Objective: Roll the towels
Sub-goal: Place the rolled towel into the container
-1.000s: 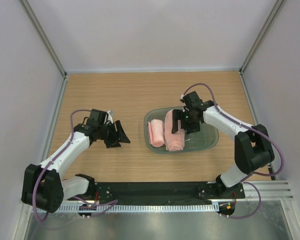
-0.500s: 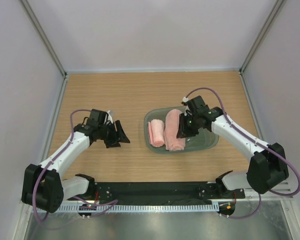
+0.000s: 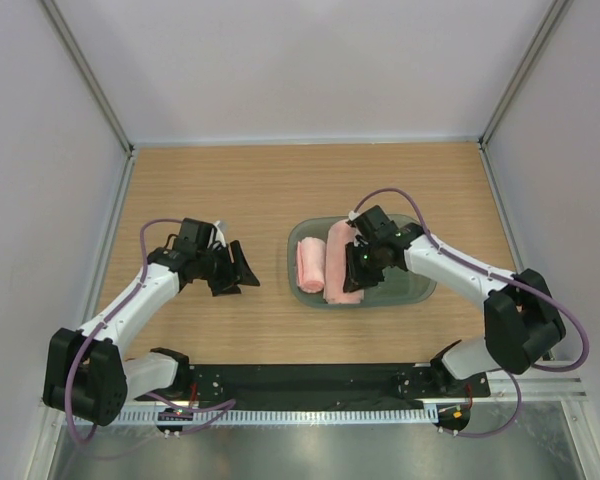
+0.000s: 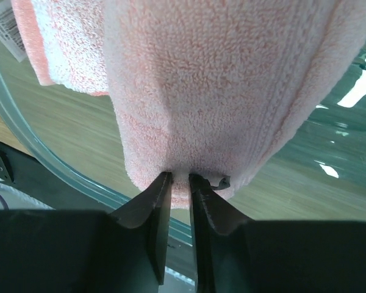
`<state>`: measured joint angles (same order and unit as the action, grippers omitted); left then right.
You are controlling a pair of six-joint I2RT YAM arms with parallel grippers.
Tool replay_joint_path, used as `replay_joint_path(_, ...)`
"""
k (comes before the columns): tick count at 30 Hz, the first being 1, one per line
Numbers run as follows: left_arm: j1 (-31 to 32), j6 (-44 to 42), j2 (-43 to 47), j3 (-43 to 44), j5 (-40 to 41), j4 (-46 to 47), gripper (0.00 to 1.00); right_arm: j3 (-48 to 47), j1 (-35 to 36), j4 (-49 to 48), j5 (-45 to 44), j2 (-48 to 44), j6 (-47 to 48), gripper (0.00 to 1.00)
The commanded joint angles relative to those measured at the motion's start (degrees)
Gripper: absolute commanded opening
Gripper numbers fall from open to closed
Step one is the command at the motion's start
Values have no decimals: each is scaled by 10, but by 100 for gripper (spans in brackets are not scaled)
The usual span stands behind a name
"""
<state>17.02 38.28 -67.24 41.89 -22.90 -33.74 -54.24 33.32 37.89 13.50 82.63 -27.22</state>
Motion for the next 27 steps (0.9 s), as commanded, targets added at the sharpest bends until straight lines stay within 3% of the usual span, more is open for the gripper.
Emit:
replay_joint_path(1,2,-10,4,12,3,-2,59,-43,6,30,-30,5,7,28)
replay_joint_path(6,2,-10,6,12,4,-2,59,-111,6,85,-46,-18,18,53)
replay_joint_path(10,2,-11,8,12,3,-2,59,-172,6,114,-45,-32,21,61)
replay_joint_path(19,2,-14,17,15,0,-6,59,-217,5,148,-71,-59,16,69)
replay_joint_path(27,2,-23,89,42,46,-26,59,-214,5,207,-167,-168,1,77)
